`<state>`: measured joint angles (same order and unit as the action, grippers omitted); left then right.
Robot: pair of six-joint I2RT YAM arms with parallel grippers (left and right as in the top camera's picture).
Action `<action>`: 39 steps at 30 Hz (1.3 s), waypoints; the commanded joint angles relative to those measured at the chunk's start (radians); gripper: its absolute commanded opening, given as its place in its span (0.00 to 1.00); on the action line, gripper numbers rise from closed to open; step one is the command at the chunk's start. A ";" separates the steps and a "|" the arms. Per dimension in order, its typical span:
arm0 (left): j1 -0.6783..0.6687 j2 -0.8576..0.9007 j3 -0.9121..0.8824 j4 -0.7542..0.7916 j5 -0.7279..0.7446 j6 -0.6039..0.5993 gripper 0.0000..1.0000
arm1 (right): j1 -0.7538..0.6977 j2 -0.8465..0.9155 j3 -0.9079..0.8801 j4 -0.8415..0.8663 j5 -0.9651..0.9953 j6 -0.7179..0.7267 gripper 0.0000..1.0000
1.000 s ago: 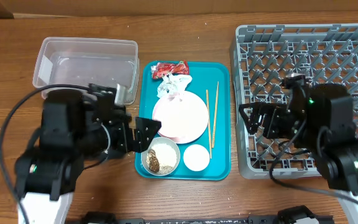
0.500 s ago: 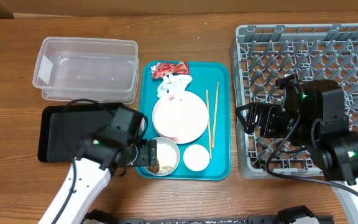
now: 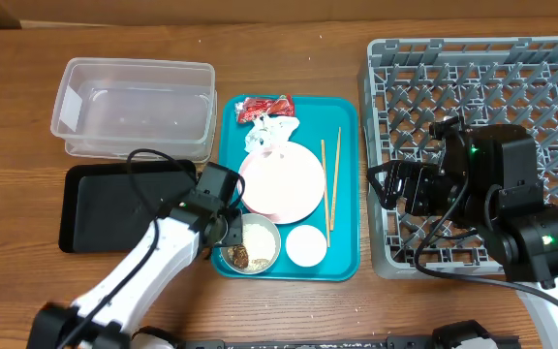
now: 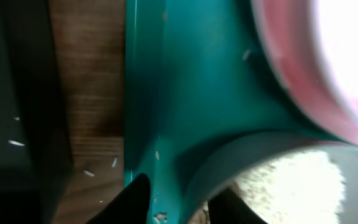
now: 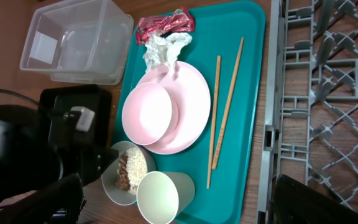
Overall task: Sort waste into correct bins and load items into the dishwasher
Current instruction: 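Move the left gripper to the small rice bowl and grasp its rim, then lift the rice bowl with the left gripper toward the black tray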
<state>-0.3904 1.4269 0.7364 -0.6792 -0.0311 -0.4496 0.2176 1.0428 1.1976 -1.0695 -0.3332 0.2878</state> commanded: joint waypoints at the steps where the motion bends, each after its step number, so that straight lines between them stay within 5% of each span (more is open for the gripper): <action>1: 0.006 0.064 -0.007 0.004 -0.017 0.000 0.20 | 0.005 -0.003 0.026 0.000 -0.001 -0.007 1.00; 4: 0.007 0.080 -0.006 0.006 -0.002 0.000 0.04 | 0.005 -0.003 0.026 0.000 -0.001 -0.007 1.00; 11: 0.007 0.053 0.053 -0.044 0.006 -0.001 0.04 | 0.005 -0.003 0.026 0.000 -0.001 -0.007 1.00; 16: 0.007 0.027 0.114 -0.111 0.006 -0.001 0.31 | 0.005 -0.003 0.026 0.000 -0.001 -0.007 1.00; 20: 0.007 0.028 0.117 -0.114 0.005 0.000 0.17 | 0.005 -0.003 0.026 0.000 -0.001 -0.007 1.00; 24: 0.006 0.034 0.117 -0.113 -0.006 0.000 0.37 | 0.005 -0.003 0.026 -0.002 -0.001 -0.007 1.00; 26: 0.006 0.041 0.117 -0.113 -0.019 0.000 0.35 | 0.005 -0.003 0.026 -0.005 -0.001 -0.007 1.00; 29: 0.006 0.043 0.117 -0.124 0.026 0.000 0.15 | 0.005 -0.003 0.026 -0.011 -0.001 -0.007 1.00; 39: -0.039 -0.075 0.306 -0.251 0.052 0.104 0.22 | 0.005 -0.003 0.026 -0.010 -0.001 -0.007 1.00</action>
<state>-0.4072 1.4193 0.9497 -0.9306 0.0143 -0.4015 0.2176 1.0428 1.1976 -1.0882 -0.3332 0.2867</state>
